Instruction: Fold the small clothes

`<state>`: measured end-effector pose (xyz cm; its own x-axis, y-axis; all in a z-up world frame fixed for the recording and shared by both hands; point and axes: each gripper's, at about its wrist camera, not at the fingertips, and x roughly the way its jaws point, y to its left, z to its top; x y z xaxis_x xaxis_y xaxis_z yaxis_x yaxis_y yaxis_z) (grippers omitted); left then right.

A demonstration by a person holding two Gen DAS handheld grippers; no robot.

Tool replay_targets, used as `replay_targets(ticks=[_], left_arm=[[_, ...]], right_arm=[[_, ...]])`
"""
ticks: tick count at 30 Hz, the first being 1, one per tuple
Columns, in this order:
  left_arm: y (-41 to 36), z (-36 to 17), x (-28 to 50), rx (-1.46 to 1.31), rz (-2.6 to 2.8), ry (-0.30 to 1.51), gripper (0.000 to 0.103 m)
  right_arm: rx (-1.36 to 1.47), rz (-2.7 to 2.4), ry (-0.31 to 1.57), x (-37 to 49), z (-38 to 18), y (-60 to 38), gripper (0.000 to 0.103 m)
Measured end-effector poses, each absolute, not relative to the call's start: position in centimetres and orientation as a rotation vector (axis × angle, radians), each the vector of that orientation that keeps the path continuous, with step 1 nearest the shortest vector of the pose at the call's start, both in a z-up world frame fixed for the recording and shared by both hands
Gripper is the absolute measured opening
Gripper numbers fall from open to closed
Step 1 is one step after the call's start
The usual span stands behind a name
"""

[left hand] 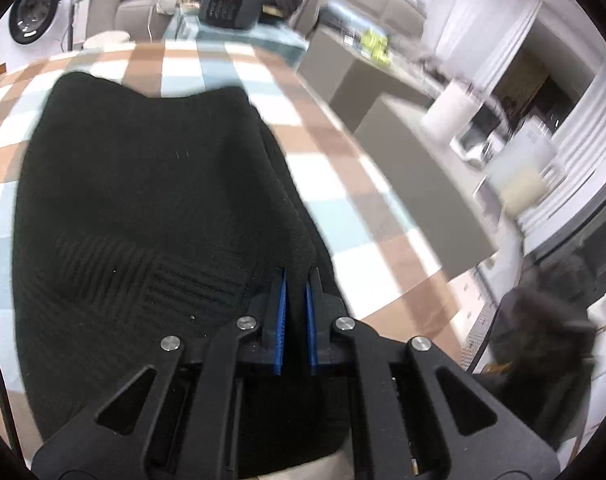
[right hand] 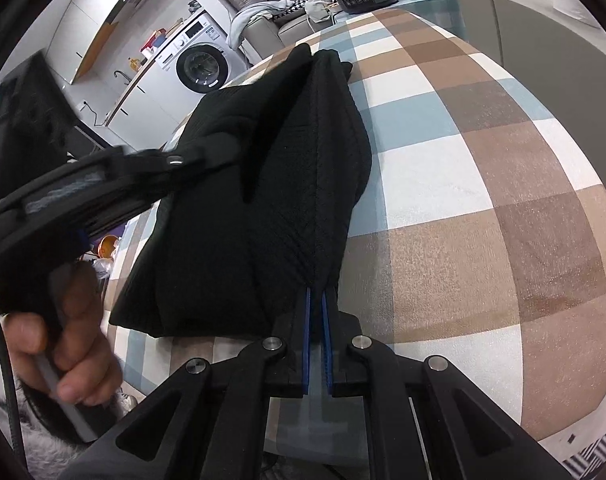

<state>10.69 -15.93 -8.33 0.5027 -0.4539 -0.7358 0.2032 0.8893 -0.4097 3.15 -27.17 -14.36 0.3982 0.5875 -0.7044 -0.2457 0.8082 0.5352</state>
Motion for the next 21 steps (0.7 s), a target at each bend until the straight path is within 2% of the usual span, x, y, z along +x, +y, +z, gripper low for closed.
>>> replay_targets(ticks=[3, 4, 5, 7, 15, 21], left_arm=[[-15.5, -9.6, 10.8, -0.306, -0.404, 1.017, 0.009], [-15.1, -9.4, 10.7, -0.315, -0.406, 1.016, 0.018], [-14.8, -9.2, 10.6, -0.316, -0.409, 1.021, 0.032], [-14.2, -8.9, 10.1, -0.312, -0.405, 1.011, 0.048], [-8.6, -7.6, 5.7, -0.271, -0.32, 0.962, 0.051], [-4.9, -9.0, 2.9, -0.26, -0.26, 0.991, 0.051]], right_arm=[[0.352, 0.505, 1.036, 3.1, -14.0, -27.7, 0.018], [0.357, 0.496, 1.03, 3.0, -13.9, -28.0, 0.021], [0.356, 0.49, 1.013, 2.6, -13.5, -28.5, 0.021], [0.348, 0.515, 0.972, 2.0, -12.5, -28.9, 0.021], [0.255, 0.719, 0.919, 0.1, -11.0, -26.3, 0.021], [0.092, 0.69, 0.99, 0.9, -13.3, -23.5, 0.021]])
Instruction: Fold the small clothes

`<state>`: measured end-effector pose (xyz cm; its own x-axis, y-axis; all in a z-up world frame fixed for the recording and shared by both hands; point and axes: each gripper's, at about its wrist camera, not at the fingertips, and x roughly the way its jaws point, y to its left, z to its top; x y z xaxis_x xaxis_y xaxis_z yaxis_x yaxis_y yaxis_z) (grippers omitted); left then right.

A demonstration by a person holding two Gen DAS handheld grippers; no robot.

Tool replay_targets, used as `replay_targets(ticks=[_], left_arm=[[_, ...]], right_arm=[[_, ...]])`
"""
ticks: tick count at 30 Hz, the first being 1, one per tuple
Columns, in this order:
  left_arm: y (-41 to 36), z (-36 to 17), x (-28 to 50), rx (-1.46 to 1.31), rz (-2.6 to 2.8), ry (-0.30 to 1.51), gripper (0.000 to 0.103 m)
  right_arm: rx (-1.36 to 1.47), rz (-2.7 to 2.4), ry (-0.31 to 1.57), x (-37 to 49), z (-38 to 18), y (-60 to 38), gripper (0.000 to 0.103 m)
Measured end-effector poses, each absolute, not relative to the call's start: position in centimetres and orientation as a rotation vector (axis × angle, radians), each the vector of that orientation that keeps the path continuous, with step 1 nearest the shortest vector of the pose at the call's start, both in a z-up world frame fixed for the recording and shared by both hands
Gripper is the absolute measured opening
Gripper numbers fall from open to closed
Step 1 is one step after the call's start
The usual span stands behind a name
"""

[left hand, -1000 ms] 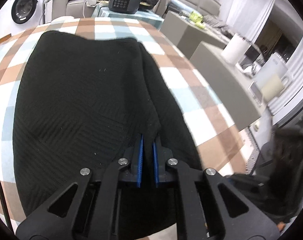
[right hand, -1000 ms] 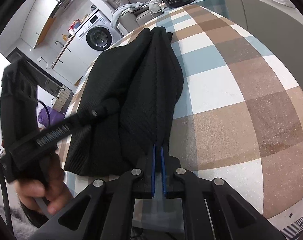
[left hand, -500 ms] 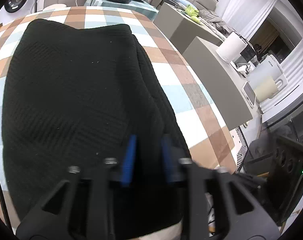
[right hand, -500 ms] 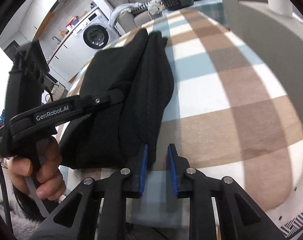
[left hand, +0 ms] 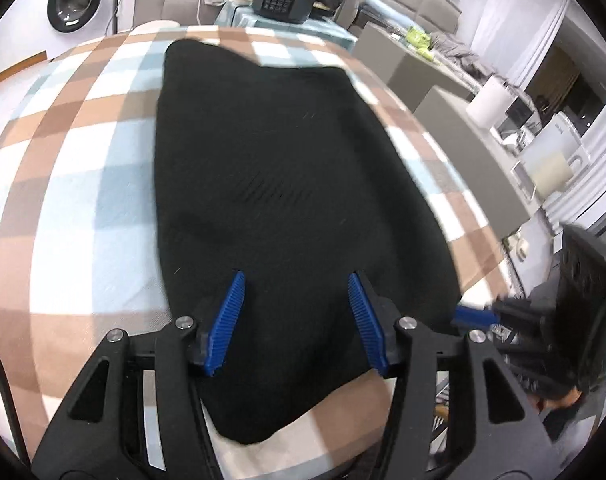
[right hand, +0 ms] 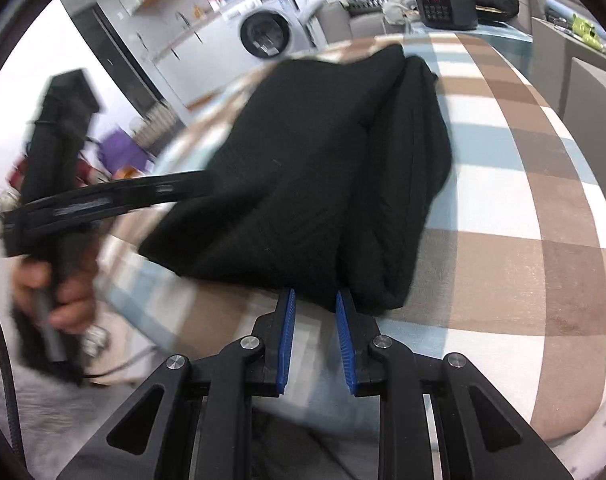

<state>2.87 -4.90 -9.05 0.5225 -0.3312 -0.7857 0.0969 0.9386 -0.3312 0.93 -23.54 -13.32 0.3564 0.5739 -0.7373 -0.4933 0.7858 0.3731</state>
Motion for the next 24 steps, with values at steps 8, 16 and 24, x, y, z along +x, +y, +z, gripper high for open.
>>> replay_targets(ticks=[8, 16, 24], left_arm=[[-4.4, -10.7, 1.9, -0.155, -0.248, 1.017, 0.051], [-5.3, -10.9, 2.5, -0.169, -0.259, 1.022, 0.051], [-3.8, -9.2, 2.2, -0.308, -0.306, 0.962, 0.055]], right_arm=[[-0.071, 0.659, 0.866, -0.1, -10.7, -23.3, 0.004], [-0.263, 0.584, 0.997, 0.3, -12.2, -23.1, 0.001], [0.074, 0.67, 0.859, 0.5, -8.2, -27.4, 0.03]])
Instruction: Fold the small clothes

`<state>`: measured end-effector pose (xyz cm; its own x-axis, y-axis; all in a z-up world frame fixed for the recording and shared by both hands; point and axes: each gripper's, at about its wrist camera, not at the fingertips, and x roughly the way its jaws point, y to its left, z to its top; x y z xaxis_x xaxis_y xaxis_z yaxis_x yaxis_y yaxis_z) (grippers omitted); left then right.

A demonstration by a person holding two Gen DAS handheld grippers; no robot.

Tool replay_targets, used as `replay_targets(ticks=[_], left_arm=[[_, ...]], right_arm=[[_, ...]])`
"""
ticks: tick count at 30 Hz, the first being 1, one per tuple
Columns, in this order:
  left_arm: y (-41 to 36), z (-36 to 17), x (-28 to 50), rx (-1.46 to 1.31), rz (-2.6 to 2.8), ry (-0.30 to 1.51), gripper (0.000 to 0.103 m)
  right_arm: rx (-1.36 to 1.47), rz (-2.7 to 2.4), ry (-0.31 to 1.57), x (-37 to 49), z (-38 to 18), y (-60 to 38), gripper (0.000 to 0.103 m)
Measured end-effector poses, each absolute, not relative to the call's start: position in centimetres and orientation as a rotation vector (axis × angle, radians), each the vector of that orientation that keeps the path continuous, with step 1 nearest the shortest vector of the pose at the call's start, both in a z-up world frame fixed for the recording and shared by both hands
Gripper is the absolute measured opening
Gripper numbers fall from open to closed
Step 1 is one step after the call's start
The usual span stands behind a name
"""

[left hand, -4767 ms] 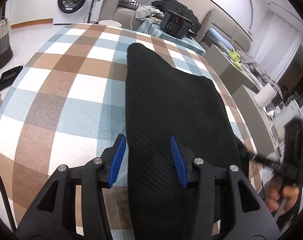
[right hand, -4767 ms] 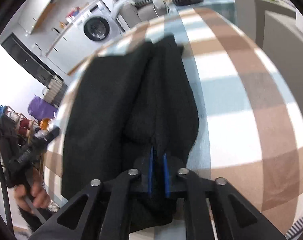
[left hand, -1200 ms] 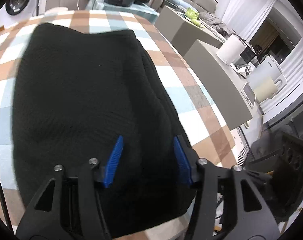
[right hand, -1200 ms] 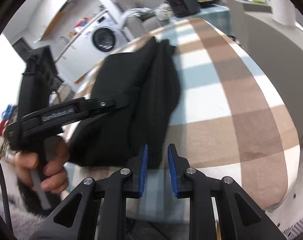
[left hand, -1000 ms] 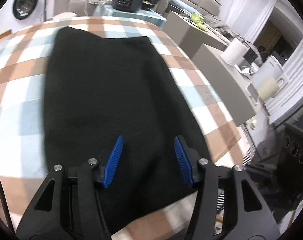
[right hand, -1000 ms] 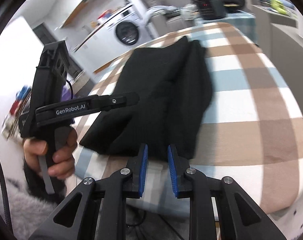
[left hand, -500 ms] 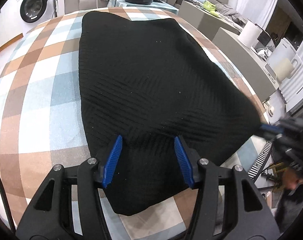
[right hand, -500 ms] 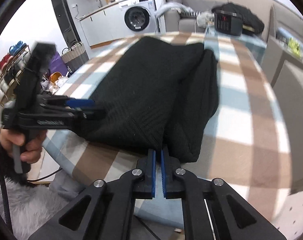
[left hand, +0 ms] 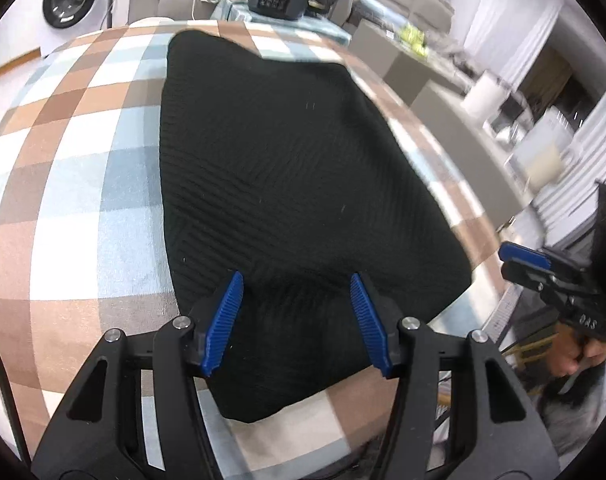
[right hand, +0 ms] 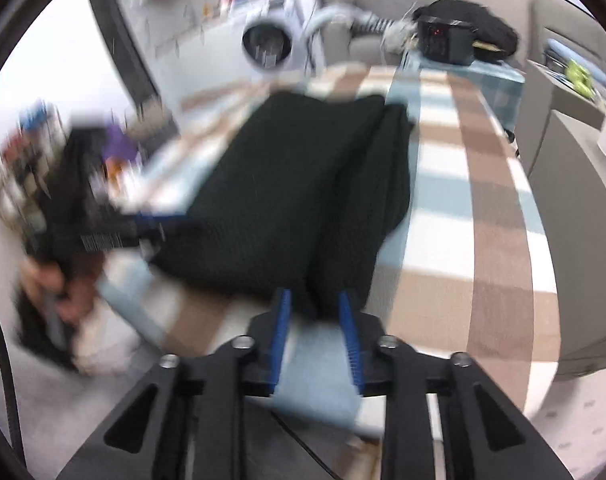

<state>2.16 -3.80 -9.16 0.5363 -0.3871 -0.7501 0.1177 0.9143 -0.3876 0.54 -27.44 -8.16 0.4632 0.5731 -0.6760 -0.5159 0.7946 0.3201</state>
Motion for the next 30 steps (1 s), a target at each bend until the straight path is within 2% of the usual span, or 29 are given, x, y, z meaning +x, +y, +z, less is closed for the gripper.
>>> replay_targets(ticks=[2, 9, 10, 11, 13, 15, 19, 21, 25, 28, 30], left_arm=[[-3.1, -8.6, 2.1, -0.341, -0.283, 0.925, 0.061], [-1.2, -9.2, 2.6, -0.395, -0.175, 0.929, 0.061], [-1.0, -9.4, 2.7, -0.399, -0.167, 0.929, 0.061], [-0.9, -9.5, 2.7, -0.403, -0.161, 0.931, 0.061], [-0.9, -9.8, 2.7, -0.395, -0.15, 0.936, 0.061], [-1.2, -10.2, 2.7, -0.365, -0.136, 0.949, 0.061], [-1.7, -11.3, 3.5, -0.312, -0.109, 0.979, 0.061], [-1.5, -11.5, 3.5, -0.313, -0.11, 0.982, 0.061], [-1.3, -11.5, 3.1, -0.326, -0.13, 0.98, 0.061], [-1.4, -11.7, 2.9, -0.34, -0.139, 0.992, 0.061], [-1.7, -12.1, 2.9, -0.34, -0.138, 1.001, 0.061]], right_arm=[[0.169, 0.642, 0.83, 2.0, -7.9, -27.6, 0.031], [0.3, 0.643, 0.985, 8.9, -11.9, -22.7, 0.032], [0.309, 0.627, 0.979, 9.4, -12.2, -22.4, 0.016], [0.322, 0.606, 0.964, 9.9, -12.2, -22.5, 0.005], [0.349, 0.624, 0.912, 9.8, -11.0, -23.1, 0.004], [0.283, 0.593, 0.865, 9.0, -9.6, -23.1, 0.004], [0.239, 0.507, 0.972, 10.0, -12.2, -23.0, 0.005], [0.281, 0.518, 0.95, 9.9, -11.9, -23.6, 0.01], [0.369, 0.624, 0.946, 8.4, -11.4, -25.5, 0.03], [0.383, 0.661, 0.96, 6.6, -11.9, -26.3, 0.03], [0.338, 0.646, 0.946, 5.5, -12.4, -25.9, 0.024]])
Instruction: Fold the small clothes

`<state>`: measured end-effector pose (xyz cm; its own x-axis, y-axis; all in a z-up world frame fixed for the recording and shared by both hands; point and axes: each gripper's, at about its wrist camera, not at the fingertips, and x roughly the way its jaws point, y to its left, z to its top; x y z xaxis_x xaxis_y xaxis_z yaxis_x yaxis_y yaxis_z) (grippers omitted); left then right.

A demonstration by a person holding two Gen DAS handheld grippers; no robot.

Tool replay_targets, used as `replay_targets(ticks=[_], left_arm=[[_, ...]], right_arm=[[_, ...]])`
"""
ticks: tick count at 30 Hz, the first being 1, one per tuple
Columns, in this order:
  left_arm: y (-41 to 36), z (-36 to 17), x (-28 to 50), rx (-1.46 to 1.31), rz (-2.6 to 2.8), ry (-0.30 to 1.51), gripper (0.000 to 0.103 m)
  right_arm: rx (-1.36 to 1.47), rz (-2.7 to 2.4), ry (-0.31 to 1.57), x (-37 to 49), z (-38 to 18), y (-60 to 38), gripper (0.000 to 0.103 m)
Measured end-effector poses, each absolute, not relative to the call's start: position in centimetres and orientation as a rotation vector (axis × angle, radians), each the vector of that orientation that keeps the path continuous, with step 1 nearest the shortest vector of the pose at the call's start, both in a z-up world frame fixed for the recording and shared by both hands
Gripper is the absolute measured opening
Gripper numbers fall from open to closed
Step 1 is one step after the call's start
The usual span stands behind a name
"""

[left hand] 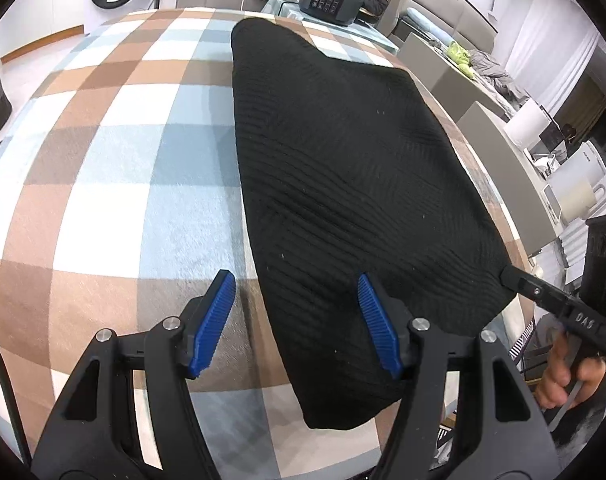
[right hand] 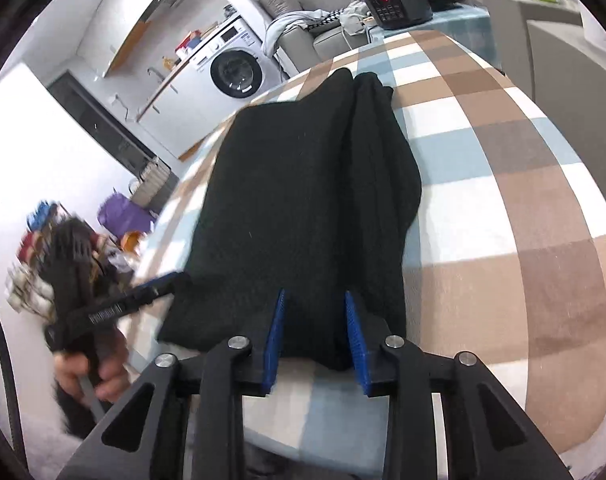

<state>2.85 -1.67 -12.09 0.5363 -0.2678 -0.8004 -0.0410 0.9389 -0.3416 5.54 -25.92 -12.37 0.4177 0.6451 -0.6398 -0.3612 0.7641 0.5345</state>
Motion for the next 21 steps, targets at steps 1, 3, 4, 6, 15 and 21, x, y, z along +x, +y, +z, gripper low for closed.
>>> replay_targets(ticks=[1, 3, 4, 6, 15, 21], left_arm=[[-1.9, -12.3, 2.9, -0.334, -0.141, 1.007, 0.061], [-2.2, -12.5, 2.8, -0.319, -0.136, 1.011, 0.061], [-2.4, -12.4, 2.8, -0.311, -0.134, 1.01, 0.061], [-2.4, -12.4, 2.8, -0.314, -0.14, 1.01, 0.061], [-1.6, -12.2, 2.9, -0.338, -0.121, 0.997, 0.061], [-1.0, -12.0, 4.7, -0.373, -0.111, 0.984, 0.061]], right_arm=[[0.314, 0.642, 0.93, 5.4, -12.3, -25.6, 0.01], [0.284, 0.654, 0.88, 4.7, -11.1, -25.8, 0.005], [0.266, 0.666, 0.851, 4.2, -10.5, -25.8, 0.005], [0.235, 0.665, 0.863, 4.4, -9.6, -25.6, 0.005], [0.199, 0.543, 0.938, 6.0, -10.5, -25.3, 0.023], [0.275, 0.527, 0.954, 10.3, -11.6, -24.0, 0.027]])
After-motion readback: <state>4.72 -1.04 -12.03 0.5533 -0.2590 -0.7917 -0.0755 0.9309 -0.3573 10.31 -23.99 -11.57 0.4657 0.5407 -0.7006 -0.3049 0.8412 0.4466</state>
